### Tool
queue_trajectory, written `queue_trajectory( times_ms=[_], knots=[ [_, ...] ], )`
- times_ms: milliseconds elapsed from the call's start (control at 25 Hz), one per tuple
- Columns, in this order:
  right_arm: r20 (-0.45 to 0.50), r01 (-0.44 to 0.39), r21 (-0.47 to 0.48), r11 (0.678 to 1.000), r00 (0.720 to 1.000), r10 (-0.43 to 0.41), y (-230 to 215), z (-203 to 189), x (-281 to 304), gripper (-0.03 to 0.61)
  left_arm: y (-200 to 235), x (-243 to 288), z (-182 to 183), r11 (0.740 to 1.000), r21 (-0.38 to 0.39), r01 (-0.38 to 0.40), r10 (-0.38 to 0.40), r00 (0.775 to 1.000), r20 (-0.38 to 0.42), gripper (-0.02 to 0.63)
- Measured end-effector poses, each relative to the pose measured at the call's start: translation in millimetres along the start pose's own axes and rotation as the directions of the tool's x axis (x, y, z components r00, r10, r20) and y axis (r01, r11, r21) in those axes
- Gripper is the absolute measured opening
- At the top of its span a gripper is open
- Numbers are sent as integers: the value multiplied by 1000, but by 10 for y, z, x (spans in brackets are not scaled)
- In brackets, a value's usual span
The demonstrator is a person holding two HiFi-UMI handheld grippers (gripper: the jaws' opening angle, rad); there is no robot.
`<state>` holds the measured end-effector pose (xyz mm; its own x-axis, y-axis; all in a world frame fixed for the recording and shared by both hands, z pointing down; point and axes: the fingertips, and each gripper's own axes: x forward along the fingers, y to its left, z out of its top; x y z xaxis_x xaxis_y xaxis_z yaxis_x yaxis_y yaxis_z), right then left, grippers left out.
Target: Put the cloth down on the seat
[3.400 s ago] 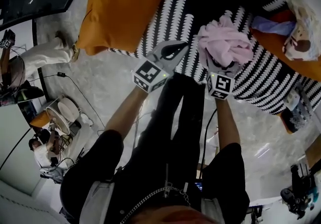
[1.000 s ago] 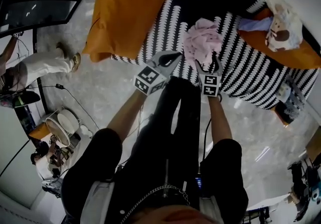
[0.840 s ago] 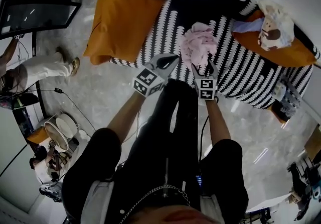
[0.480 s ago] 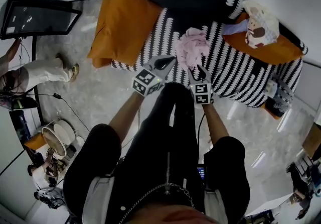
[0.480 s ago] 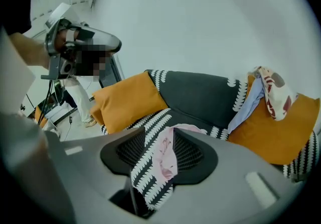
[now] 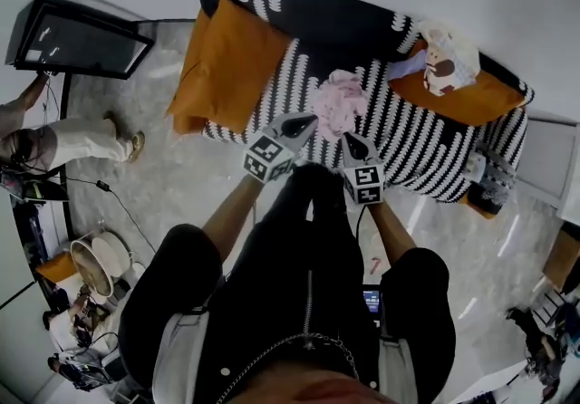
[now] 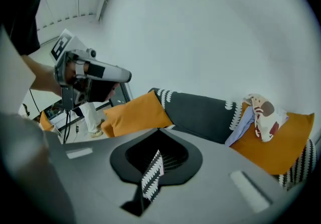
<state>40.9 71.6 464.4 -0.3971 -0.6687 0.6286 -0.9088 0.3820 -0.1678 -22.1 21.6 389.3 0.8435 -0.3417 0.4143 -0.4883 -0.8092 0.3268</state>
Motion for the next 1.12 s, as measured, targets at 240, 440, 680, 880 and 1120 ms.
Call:
queue_trajectory(
  times_ms=[240,440,680,880,1120],
  knots=[
    [73,-73,-18,997,995,74,171,529,-358,3,-179,-95,189,1000,-13,-8,8,1000,14,9],
    [190,-91,-72,993,976,103,317,1158,-637,3,-267,-207,449,999,46,-6,4,999,43,9],
    [251,-86,-151,985,960,123,464,1601,-850,2,-276,-333,588,998,58,-23,19,997,70,9],
    [284,-90,-165,982,949,135,514,1766,-969,2,-327,-351,555,999,46,-20,16,997,77,9],
    [320,-89,-153,984,938,134,466,1981,-1093,2,-333,-366,636,998,62,-21,17,997,77,9]
  ],
)
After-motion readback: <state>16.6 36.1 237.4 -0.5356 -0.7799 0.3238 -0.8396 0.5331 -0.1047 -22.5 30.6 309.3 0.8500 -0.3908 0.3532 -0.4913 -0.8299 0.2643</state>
